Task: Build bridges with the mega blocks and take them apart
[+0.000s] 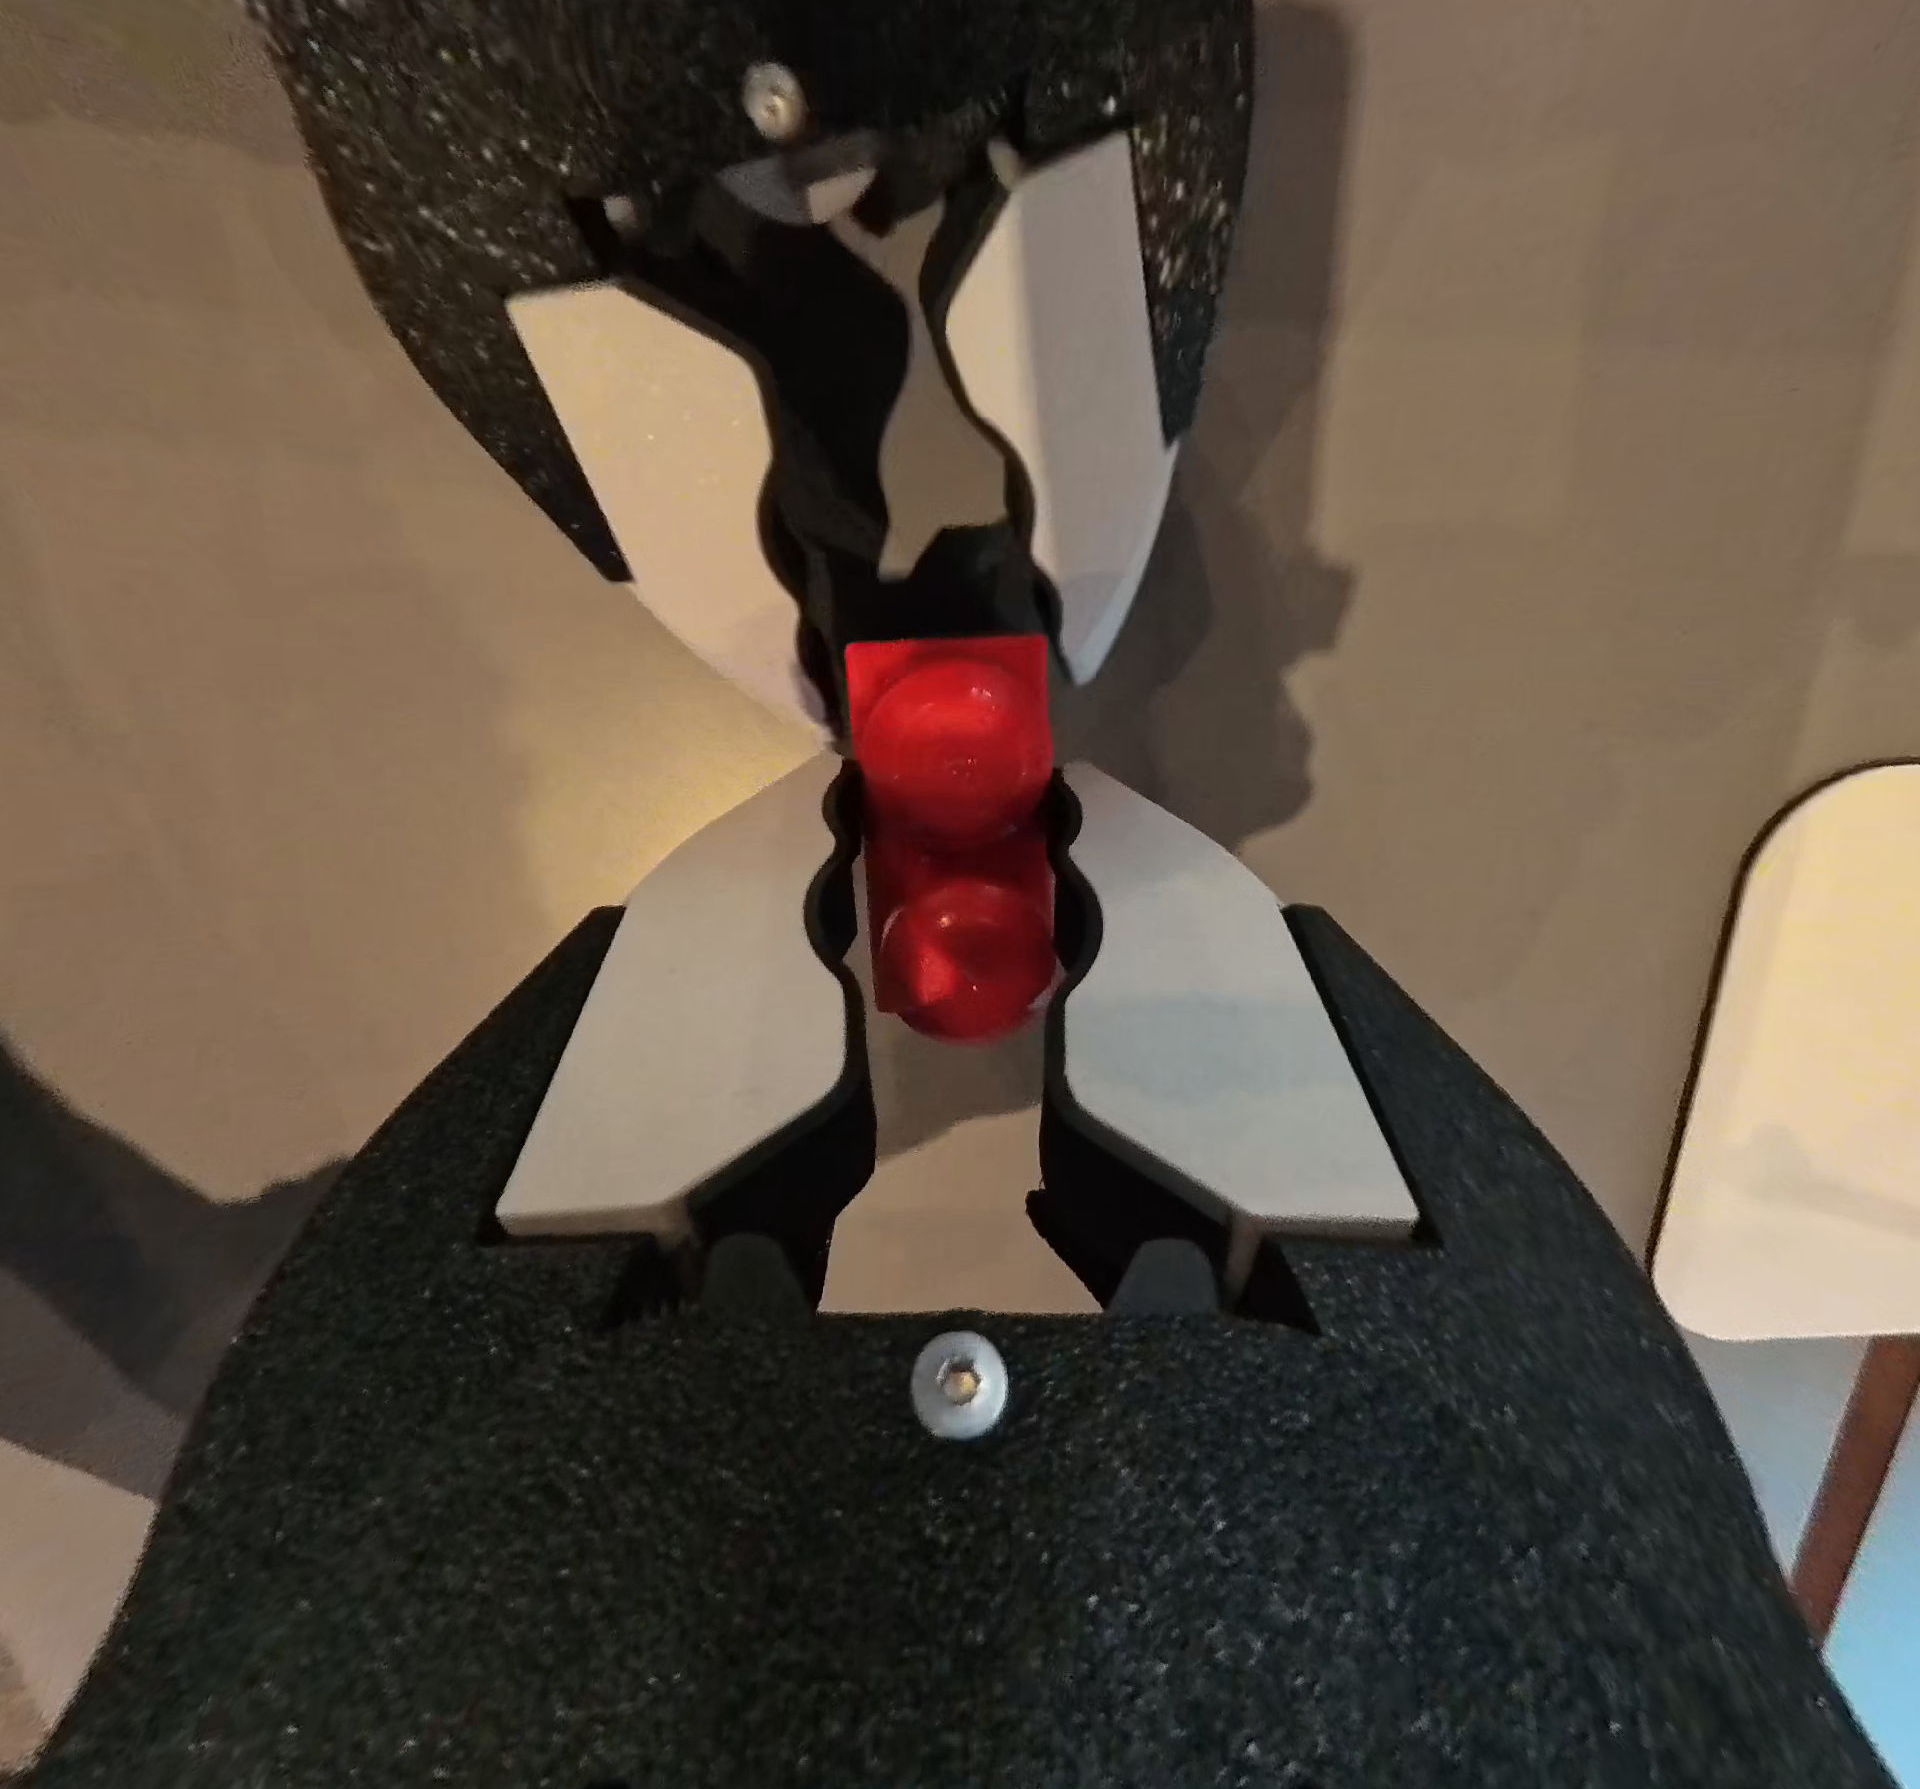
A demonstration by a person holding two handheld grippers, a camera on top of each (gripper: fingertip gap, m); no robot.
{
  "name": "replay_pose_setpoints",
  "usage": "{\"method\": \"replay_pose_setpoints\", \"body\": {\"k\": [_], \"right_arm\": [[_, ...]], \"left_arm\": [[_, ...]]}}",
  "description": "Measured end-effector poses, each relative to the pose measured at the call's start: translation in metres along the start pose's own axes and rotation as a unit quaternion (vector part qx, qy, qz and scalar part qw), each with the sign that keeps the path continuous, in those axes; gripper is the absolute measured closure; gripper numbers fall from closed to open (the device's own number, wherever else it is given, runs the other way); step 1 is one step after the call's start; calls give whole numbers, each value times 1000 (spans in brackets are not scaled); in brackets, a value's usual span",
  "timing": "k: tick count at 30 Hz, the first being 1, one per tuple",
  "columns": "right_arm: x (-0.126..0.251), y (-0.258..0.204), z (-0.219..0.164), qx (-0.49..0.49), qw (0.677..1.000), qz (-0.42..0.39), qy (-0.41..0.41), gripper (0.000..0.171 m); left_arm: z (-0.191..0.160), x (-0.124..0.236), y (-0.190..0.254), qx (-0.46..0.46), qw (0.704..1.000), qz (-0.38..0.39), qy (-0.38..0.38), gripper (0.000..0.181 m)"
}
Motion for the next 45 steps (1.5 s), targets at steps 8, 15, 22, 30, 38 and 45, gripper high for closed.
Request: {"method": "replay_pose_setpoints", "body": {"k": [8,15,22,30,38,45], "right_arm": [[56,3,2,-33,996,24,78,137],[216,-18,-58,-51,985,-92,137,137],[281,-50,-203,-177,968,-163,67,137],[239,-88,-320,-170,976,-117,-69,137],[197,-111,-352,-113,986,-58,-112,137],[183,-111,-350,-71,992,-44,-90,137]], "left_arm": [[37,42,-8,14,977,128,169,98],[60,55,-2,3,937,201,285,104],[80,29,11,-22,925,219,311,111],[90,21,19,-71,908,262,318,117],[88,19,18,-79,907,277,307,119],[87,17,18,-81,909,276,301,120]]}}
Point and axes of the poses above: each gripper's, where its closed fingertips meet, x back along the fingers, z out of its top, y = z × x across the jaws, the point moved 1 cm from there along x, back along the fingers, and after that the axes turned 8 degrees about y, right-handed, at the moved point
